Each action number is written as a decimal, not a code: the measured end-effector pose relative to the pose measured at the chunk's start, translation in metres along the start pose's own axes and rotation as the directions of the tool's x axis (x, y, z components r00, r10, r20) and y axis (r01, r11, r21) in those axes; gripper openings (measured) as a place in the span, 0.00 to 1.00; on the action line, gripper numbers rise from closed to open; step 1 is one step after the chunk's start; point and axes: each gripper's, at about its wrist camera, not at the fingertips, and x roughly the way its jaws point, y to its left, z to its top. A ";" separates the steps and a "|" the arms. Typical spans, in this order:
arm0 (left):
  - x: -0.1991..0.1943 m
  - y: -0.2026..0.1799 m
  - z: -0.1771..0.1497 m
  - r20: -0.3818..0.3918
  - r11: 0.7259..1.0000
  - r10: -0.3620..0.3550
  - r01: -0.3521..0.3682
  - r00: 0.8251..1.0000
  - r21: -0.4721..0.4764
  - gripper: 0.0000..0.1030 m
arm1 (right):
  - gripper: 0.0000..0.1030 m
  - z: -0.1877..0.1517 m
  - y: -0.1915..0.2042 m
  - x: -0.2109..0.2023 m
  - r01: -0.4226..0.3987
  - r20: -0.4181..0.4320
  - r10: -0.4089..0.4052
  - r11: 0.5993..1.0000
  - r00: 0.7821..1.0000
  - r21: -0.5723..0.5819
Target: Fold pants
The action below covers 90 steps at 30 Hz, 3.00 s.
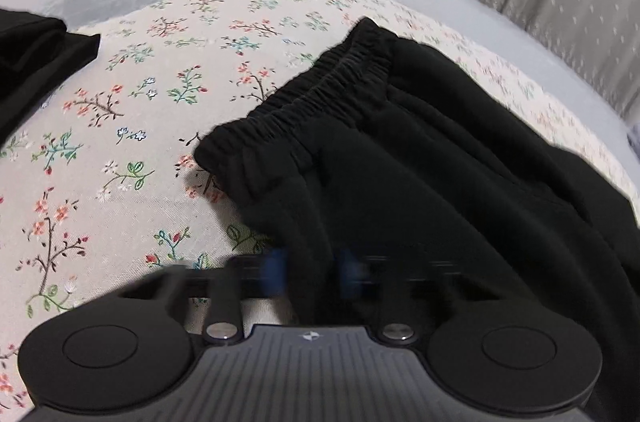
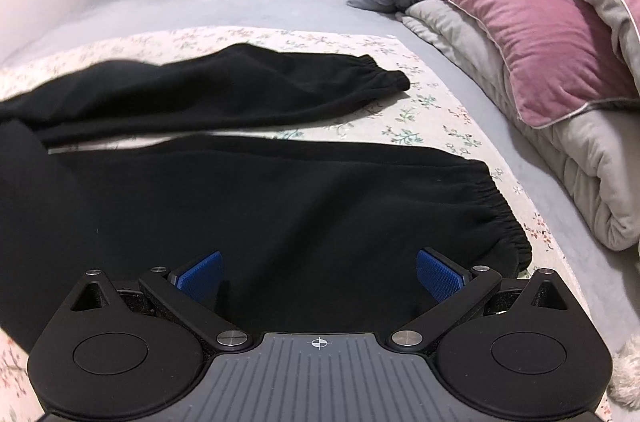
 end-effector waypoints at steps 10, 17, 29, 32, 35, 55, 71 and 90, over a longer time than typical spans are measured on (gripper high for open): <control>-0.065 0.033 0.004 0.150 0.999 0.009 -0.001 0.989 -0.054 0.10 | 0.99 -0.010 -0.018 -0.018 -0.051 0.033 0.048 0.993 0.998 0.103; -0.091 0.066 0.002 0.169 0.995 0.044 -0.029 0.985 -0.092 0.10 | 1.00 -0.015 -0.030 -0.029 -0.056 0.052 0.049 0.986 0.997 0.154; -0.092 0.068 0.001 0.145 0.994 0.102 -0.095 0.984 -0.058 0.62 | 1.00 -0.018 -0.041 -0.024 -0.038 0.015 0.036 0.979 0.999 0.202; -0.101 0.067 0.005 0.205 0.990 0.135 -0.125 0.969 -0.063 0.72 | 1.00 -0.016 -0.045 -0.021 -0.036 0.008 0.035 0.976 0.999 0.214; -0.099 0.060 0.008 0.204 0.995 0.096 -0.089 0.974 -0.040 0.72 | 1.00 -0.013 -0.044 -0.015 -0.020 -0.002 0.021 0.978 1.000 0.207; -0.005 -0.026 0.085 0.107 0.992 0.044 -0.056 0.993 0.112 0.92 | 0.93 0.078 -0.095 0.069 -0.147 0.090 0.120 0.891 0.989 0.429; 0.113 -0.088 0.139 0.033 0.948 0.115 -0.119 0.993 0.296 0.81 | 0.22 0.132 -0.133 0.209 -0.194 0.101 0.167 0.776 0.981 0.601; 0.098 -0.080 0.143 0.203 0.952 0.079 -0.134 0.976 0.275 0.14 | 0.07 0.114 -0.112 0.176 0.101 -0.044 -0.091 0.906 0.995 0.410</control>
